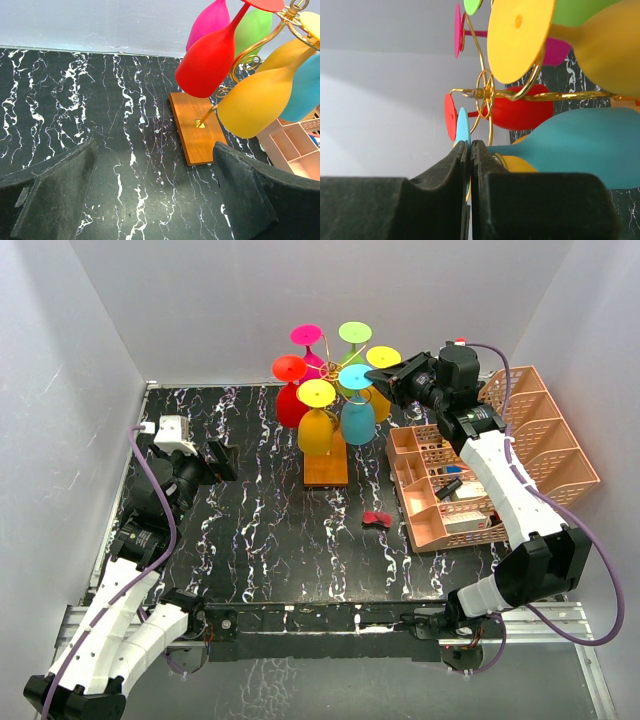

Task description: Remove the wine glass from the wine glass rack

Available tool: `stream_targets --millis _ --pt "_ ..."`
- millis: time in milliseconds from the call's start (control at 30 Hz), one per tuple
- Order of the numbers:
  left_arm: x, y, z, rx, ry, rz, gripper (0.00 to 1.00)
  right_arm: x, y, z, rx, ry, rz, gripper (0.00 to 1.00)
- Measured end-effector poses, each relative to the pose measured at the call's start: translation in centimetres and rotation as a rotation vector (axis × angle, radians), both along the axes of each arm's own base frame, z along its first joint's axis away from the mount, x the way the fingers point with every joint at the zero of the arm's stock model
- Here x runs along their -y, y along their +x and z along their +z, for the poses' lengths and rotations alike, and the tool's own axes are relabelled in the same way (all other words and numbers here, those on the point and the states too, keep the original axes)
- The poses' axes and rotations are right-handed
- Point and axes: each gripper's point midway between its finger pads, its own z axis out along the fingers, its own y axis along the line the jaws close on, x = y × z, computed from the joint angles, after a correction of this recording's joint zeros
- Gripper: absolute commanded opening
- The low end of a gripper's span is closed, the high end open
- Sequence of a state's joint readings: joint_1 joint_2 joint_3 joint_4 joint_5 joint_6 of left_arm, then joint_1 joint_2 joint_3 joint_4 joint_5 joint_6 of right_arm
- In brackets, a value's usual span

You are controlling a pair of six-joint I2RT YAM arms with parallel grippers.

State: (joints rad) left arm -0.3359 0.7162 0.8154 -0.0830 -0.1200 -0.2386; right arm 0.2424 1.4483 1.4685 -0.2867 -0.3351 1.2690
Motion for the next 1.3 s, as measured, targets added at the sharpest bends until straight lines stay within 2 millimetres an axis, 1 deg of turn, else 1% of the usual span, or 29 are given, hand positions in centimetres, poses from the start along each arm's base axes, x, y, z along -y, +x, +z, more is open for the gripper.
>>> stream_targets --millis 267,400,467,567,700,733,800,900,1000,1033,1100,1133,1233,1300 --pt "0.0 0.0 0.0 0.000 0.000 0.000 0.97 1.4 1.0 -0.5 -0.012 -0.025 -0.080 0.08" --pt "0.0 0.0 0.0 0.000 0.000 0.000 0.97 2.3 1.1 -1.2 -0.035 -0.050 -0.120 0.08" --pt "0.0 0.0 0.0 -0.001 0.000 0.000 0.97 2.9 0.8 -1.1 -0.033 -0.064 -0.148 0.09" --pt "0.0 0.1 -0.1 -0.004 0.002 0.000 0.97 4.5 -0.4 -0.3 0.002 -0.086 -0.193 0.09" --pt "0.2 0.4 -0.7 -0.023 0.008 -0.001 0.97 7.2 -3.4 1.3 0.082 -0.123 -0.257 0.08" --pt "0.2 0.6 -0.9 -0.030 0.009 -0.001 0.97 7.7 -4.1 1.4 0.101 -0.133 -0.268 0.08" --pt "0.4 0.8 -1.4 -0.049 0.004 -0.003 0.97 8.2 -5.5 1.2 0.120 -0.146 -0.271 0.08" --pt "1.1 1.2 -2.6 -0.101 -0.031 -0.012 0.97 7.7 -7.8 -0.7 0.131 -0.168 -0.214 0.08" --pt "1.9 1.1 -4.2 -0.198 -0.114 -0.013 0.97 6.8 -9.6 -2.8 0.120 -0.176 -0.130 0.08" --pt "2.3 1.0 -4.6 -0.230 -0.155 -0.015 0.97 6.4 -10.2 -3.2 0.121 -0.171 -0.099 0.08" --pt "3.3 0.5 -5.0 -0.284 -0.246 -0.031 0.97 5.5 -11.4 -3.6 0.137 -0.147 -0.034 0.08" --pt "4.0 0.2 -4.9 -0.305 -0.306 -0.047 0.97 5.0 -11.9 -3.7 0.149 -0.126 -0.005 0.08" --pt "6.3 -0.7 -4.3 -0.358 -0.506 -0.121 0.97 3.8 -13.4 -3.7 0.161 -0.037 0.070 0.08" --pt "7.9 -1.4 -4.8 -0.401 -0.637 -0.183 0.97 2.9 -14.2 -3.9 0.145 0.046 0.126 0.08"
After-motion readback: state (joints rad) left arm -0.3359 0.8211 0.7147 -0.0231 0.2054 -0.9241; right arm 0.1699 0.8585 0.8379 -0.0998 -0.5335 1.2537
